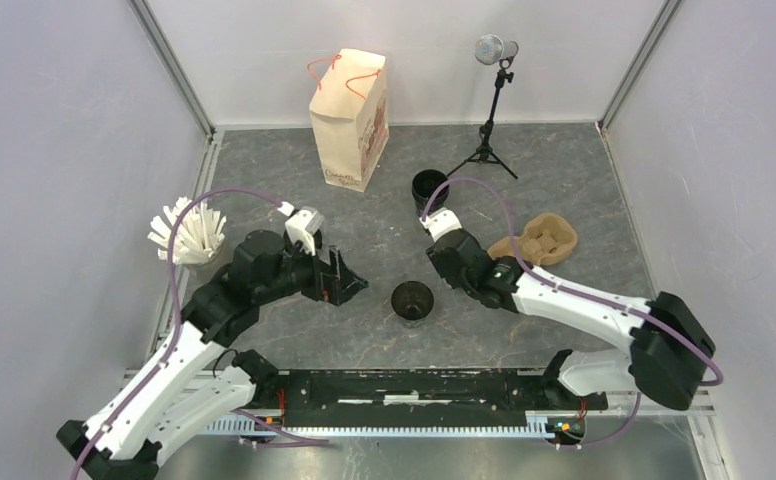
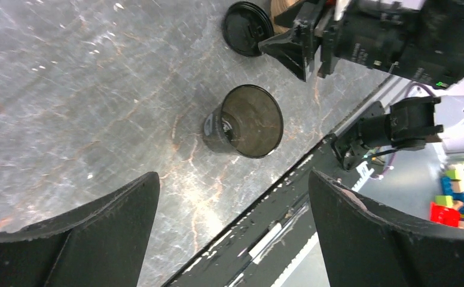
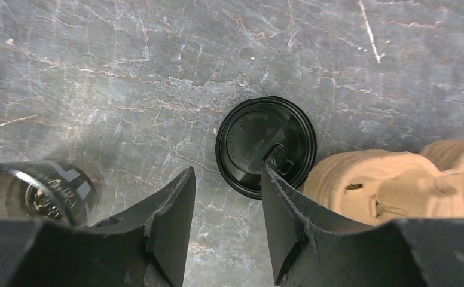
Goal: Pack the takeout coffee
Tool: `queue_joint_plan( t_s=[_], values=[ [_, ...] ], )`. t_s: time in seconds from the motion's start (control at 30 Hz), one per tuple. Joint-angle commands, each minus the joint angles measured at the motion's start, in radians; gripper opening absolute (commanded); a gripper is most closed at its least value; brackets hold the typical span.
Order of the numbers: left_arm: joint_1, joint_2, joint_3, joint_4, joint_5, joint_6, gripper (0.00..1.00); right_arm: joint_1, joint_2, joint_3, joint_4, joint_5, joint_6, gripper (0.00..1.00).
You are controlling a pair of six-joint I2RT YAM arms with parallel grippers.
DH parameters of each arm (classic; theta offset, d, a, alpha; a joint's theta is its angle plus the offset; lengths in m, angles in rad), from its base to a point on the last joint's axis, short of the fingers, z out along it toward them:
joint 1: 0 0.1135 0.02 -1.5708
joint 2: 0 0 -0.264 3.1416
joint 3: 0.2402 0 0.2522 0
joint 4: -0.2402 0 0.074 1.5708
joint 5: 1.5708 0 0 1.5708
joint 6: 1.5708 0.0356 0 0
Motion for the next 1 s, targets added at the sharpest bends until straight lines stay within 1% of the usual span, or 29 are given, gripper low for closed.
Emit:
queue_joint_plan(
  t_s=[0.0,0.1,0.33,0.57,0.8,0.9,0.97],
  values=[
    [0.004,-0.074,0.022,-0.109,-0.1,0.129,1.0,-0.041,0.078,-0.015,0.151,-0.037,-0.026,0.47],
    [0.005,-0.13,-0.03,-0.064,-0.081,0.134,1.0,-0.06,0.144,-0.003,0.171,-0.049,-0.032,0.42],
    [0.005,-0.164,-0.042,-0.059,-0.091,0.143,1.0,-0.082,0.225,-0.01,0.218,-0.118,-0.036,0.32],
    [0.004,-0.179,-0.049,-0.056,-0.096,0.139,1.0,-0.088,0.275,-0.025,0.235,-0.118,-0.039,0.28],
    [0.004,-0.175,-0.052,-0.057,-0.104,0.137,1.0,-0.089,0.296,-0.042,0.252,-0.077,-0.052,0.25],
    [0.005,-0.172,-0.052,-0.057,-0.103,0.137,1.0,-0.091,0.306,-0.051,0.26,-0.074,-0.057,0.21],
    [0.005,-0.172,-0.052,-0.057,-0.101,0.137,1.0,-0.091,0.306,-0.058,0.265,-0.076,-0.058,0.15]
  ],
)
